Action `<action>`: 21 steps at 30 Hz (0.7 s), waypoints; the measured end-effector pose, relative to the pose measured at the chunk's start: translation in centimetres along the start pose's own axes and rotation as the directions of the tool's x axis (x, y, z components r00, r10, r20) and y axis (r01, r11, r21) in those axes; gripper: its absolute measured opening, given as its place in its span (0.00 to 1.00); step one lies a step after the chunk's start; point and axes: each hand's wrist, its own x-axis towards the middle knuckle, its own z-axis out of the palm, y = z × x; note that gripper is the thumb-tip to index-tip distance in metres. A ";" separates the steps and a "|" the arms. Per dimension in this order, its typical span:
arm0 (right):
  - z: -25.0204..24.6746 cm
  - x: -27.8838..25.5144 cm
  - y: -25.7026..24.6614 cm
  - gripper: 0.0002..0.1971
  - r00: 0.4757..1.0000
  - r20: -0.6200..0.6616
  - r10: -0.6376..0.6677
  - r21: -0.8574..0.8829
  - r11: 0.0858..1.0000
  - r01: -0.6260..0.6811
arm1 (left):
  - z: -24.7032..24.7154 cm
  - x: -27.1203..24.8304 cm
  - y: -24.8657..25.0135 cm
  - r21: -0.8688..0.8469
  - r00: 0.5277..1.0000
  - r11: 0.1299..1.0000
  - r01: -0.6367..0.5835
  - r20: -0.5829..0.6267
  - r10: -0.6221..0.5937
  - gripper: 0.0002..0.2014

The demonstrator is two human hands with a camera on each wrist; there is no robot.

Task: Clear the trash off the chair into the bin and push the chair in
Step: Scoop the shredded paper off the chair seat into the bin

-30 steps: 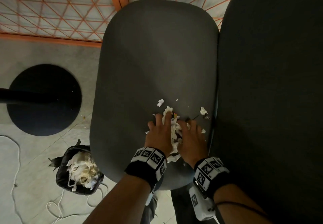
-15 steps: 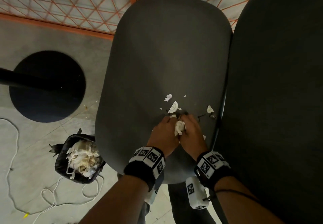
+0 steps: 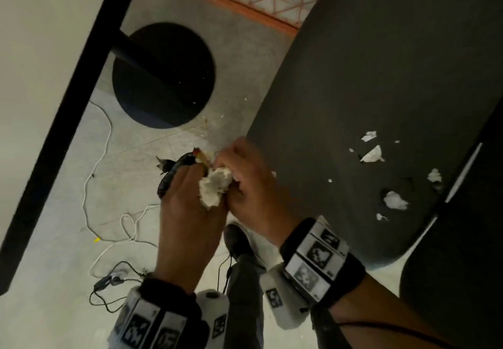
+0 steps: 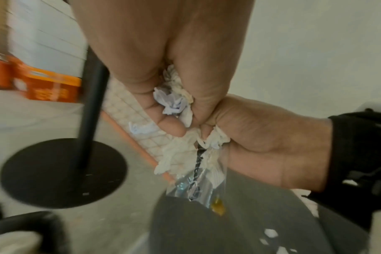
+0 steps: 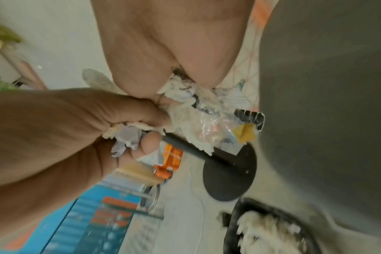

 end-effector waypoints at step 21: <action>28.3 7.4 32.8 0.23 0.825 0.248 0.508 -0.442 0.817 -0.370 | 22.6 3.5 -38.2 0.388 0.664 0.784 0.485 0.420 -0.619 0.52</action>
